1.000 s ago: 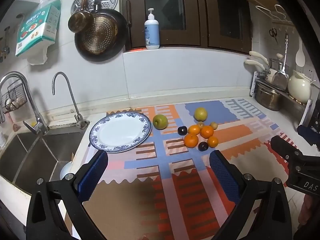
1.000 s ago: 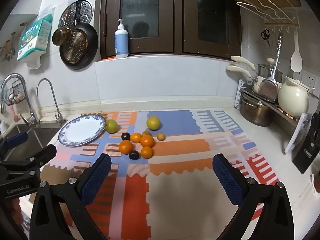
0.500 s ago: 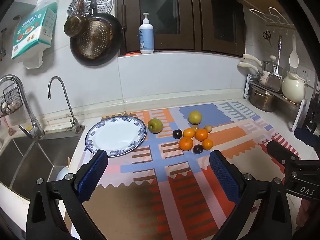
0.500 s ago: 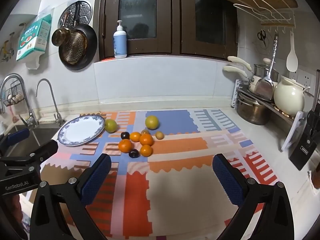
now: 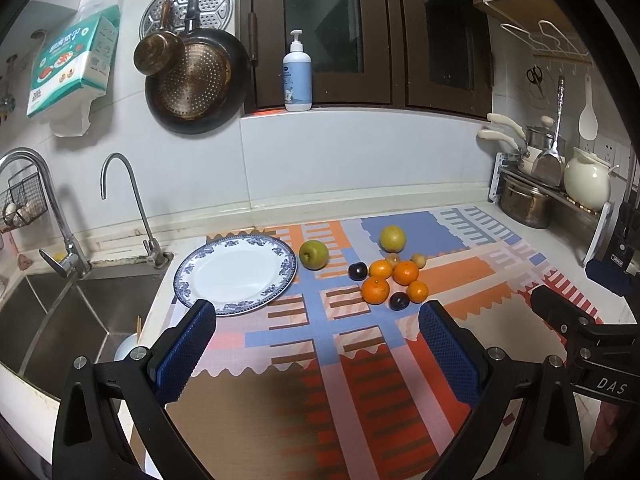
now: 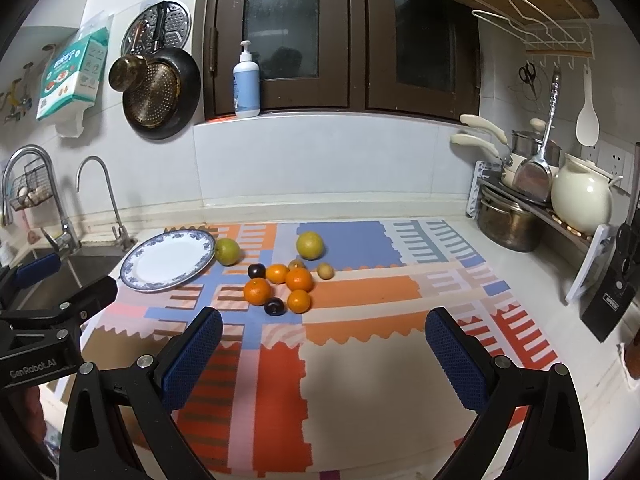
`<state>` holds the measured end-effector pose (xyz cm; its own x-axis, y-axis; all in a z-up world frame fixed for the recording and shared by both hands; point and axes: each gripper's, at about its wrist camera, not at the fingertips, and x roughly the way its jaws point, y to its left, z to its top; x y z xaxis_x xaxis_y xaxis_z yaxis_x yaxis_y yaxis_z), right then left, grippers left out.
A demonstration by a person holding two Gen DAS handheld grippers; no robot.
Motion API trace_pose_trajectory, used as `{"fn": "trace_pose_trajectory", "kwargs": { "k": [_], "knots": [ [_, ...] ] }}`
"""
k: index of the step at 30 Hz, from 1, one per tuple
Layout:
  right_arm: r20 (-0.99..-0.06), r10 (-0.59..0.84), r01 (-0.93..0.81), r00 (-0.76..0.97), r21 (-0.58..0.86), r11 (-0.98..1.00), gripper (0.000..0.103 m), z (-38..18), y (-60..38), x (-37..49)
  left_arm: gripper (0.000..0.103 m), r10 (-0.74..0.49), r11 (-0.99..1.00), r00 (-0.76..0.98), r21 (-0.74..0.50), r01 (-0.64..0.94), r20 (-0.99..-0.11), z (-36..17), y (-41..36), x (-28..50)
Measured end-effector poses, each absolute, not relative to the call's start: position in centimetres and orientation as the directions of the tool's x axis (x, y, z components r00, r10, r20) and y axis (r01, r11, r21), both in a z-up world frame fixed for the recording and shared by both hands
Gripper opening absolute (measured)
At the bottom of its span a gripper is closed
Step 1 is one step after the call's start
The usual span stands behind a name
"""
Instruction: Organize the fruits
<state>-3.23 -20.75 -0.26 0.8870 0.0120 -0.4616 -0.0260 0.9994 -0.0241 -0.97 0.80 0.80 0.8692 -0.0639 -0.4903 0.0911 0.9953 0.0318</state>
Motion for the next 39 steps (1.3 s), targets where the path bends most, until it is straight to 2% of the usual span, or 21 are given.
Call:
{"fn": "trace_pose_trajectory", "kwargs": {
  "k": [39],
  "knots": [
    [-0.473, 0.023, -0.043, 0.881, -0.032, 0.999, 0.103, -0.7, -20.2, -2.0, 0.103, -0.050, 0.997, 0.870, 0.026, 0.072, -0.491, 0.4, 0.8, -0.2]
  ]
}}
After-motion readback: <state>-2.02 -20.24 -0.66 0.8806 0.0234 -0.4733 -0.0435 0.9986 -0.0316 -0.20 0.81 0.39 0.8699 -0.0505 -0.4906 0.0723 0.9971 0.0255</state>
